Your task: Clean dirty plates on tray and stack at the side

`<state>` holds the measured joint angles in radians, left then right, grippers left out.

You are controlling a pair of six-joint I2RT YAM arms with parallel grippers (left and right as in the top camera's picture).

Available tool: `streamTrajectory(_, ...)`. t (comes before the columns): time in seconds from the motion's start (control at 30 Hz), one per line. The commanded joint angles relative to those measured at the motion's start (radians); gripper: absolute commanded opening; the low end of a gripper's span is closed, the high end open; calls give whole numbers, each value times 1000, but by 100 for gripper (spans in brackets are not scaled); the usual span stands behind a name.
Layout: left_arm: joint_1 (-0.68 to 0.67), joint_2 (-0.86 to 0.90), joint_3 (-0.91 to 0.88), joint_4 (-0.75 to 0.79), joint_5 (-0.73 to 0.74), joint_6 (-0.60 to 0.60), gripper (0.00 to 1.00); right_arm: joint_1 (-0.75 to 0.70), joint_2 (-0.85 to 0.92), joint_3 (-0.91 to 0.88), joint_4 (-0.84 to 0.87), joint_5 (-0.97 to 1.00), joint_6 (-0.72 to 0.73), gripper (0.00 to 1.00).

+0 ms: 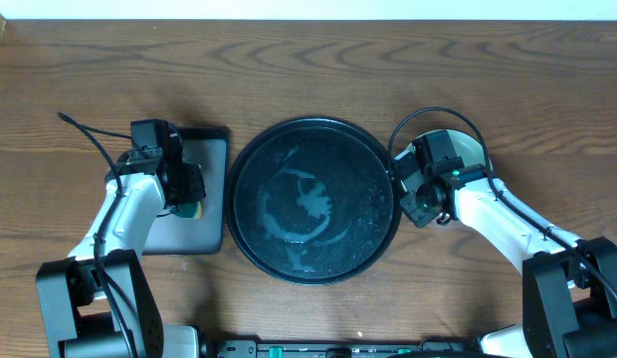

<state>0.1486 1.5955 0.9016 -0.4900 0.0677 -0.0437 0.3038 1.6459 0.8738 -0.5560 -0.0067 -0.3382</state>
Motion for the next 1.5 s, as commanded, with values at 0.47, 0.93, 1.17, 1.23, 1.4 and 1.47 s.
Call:
streamTrajectory(0.47,-2,6,-12,7,-16,10,26,9,-117,45,77,58,161,41)
streamTrajectory(0.93,-2,85,-14,24,-16,10,46,5,-116,44,100,58,197,43)
streamTrajectory(1.17,-2,-13,14,6,-16,3,52,5,-116,44,101,58,204,45)
streamTrajectory(1.23,-2,-63,16,10,-16,-8,54,5,-116,44,106,58,204,48)
streamTrajectory(1.4,-2,-199,16,21,-9,-21,67,5,-116,44,119,58,240,99)
streamTrajectory(1.47,-2,-239,16,21,-9,-21,77,5,-116,44,119,60,240,99)
